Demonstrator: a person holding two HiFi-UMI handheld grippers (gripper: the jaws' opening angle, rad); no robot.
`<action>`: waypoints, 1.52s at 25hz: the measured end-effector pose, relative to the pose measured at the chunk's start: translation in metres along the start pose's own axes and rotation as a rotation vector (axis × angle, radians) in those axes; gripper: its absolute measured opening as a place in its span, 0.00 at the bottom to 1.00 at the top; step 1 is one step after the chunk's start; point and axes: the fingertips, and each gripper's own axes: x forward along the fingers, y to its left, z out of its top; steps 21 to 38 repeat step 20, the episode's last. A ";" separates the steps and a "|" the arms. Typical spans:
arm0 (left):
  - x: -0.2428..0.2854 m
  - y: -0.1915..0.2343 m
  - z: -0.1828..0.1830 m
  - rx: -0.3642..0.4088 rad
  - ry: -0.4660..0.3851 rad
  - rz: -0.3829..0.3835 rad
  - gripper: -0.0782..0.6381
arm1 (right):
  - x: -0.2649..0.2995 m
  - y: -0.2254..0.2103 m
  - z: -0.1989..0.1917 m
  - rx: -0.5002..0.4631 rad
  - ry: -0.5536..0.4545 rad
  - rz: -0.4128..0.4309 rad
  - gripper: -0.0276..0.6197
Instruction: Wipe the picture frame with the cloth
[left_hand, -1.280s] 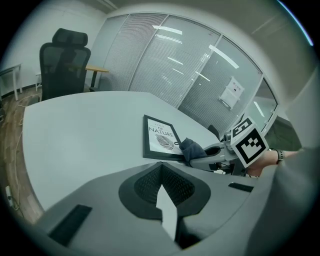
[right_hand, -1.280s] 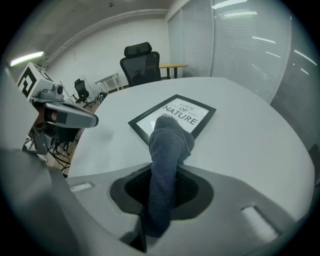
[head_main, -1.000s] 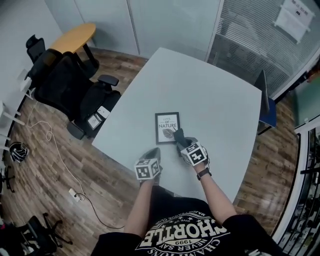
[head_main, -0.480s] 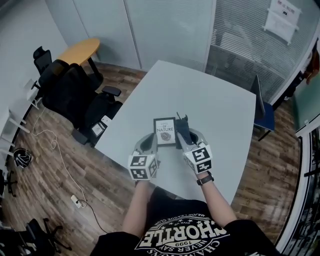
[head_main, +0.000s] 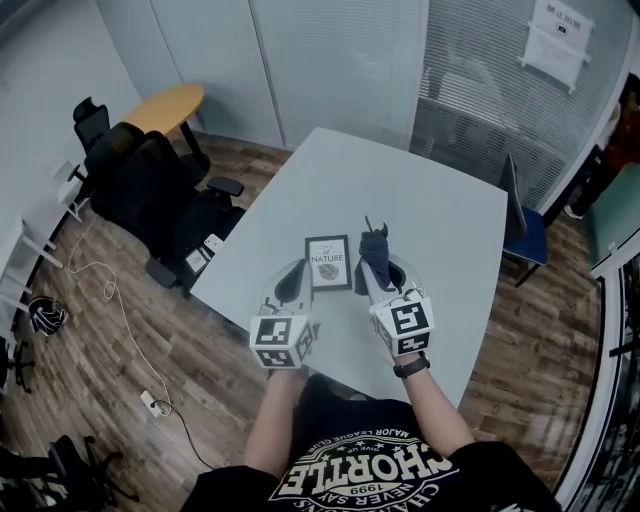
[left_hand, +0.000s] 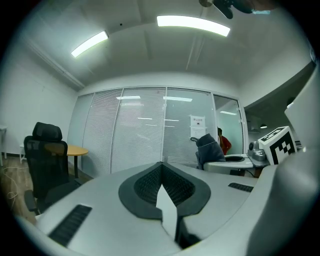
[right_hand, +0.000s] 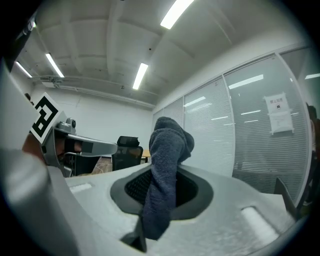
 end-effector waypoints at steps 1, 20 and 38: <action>-0.002 -0.001 0.000 0.001 0.000 0.003 0.12 | -0.003 -0.001 0.002 0.006 -0.006 -0.006 0.15; 0.011 0.011 -0.050 -0.014 0.124 -0.018 0.12 | -0.004 -0.009 -0.010 0.140 -0.004 -0.097 0.15; 0.011 0.011 -0.050 -0.014 0.124 -0.018 0.12 | -0.004 -0.009 -0.010 0.140 -0.004 -0.097 0.15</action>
